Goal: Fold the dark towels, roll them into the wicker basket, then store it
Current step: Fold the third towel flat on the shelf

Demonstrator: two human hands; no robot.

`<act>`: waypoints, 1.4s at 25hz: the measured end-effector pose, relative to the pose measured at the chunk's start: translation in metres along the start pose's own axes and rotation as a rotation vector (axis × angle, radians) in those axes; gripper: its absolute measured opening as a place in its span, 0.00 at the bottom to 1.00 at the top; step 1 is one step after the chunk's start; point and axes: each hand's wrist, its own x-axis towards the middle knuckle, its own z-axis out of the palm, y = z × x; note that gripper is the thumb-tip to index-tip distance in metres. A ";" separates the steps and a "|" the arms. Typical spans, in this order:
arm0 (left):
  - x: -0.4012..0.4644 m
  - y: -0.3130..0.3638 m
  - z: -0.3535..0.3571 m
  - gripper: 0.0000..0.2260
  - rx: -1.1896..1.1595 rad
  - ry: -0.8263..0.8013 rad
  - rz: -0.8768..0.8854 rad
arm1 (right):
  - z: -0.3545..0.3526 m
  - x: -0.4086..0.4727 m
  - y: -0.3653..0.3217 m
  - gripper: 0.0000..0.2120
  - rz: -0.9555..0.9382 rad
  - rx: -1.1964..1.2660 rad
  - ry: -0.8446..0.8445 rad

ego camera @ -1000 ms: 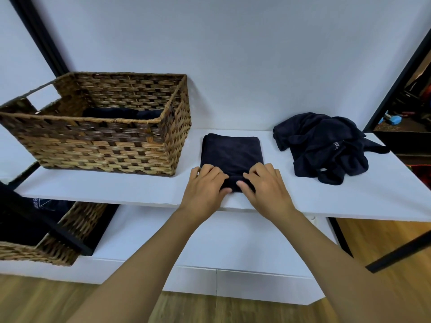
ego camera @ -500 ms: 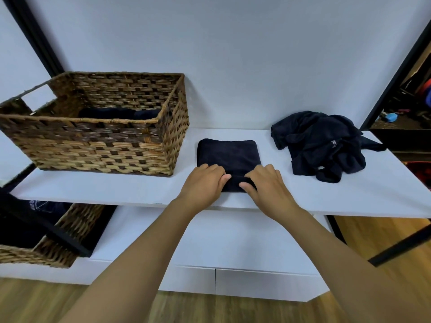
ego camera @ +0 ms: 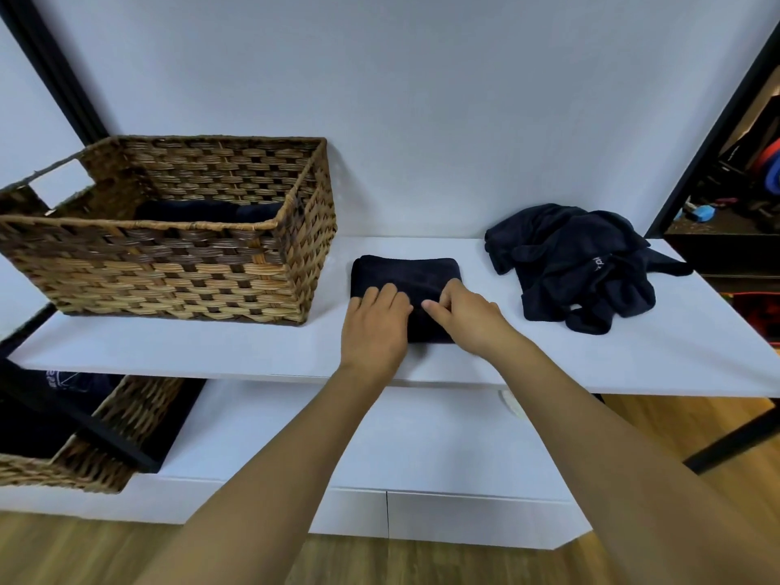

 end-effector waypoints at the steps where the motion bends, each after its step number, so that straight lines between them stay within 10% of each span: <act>1: -0.005 -0.003 0.002 0.11 -0.009 0.017 0.039 | 0.001 0.000 0.002 0.17 0.008 0.067 0.041; 8: -0.002 -0.015 -0.014 0.21 -0.105 -0.239 0.094 | 0.034 -0.016 0.016 0.17 -0.381 -0.333 0.543; 15: -0.007 -0.034 -0.029 0.16 -0.464 -0.481 0.061 | 0.035 -0.033 0.036 0.23 -0.508 -0.389 0.458; 21: -0.019 -0.007 -0.012 0.17 0.066 -0.026 0.114 | 0.018 -0.010 0.015 0.23 -0.330 -0.190 0.277; 27: -0.014 -0.008 -0.010 0.18 0.091 0.011 0.141 | 0.019 -0.010 0.011 0.17 -0.184 0.080 0.292; 35: 0.032 -0.011 -0.028 0.24 -0.240 -0.531 -0.076 | 0.036 -0.026 0.025 0.22 -0.408 -0.297 0.590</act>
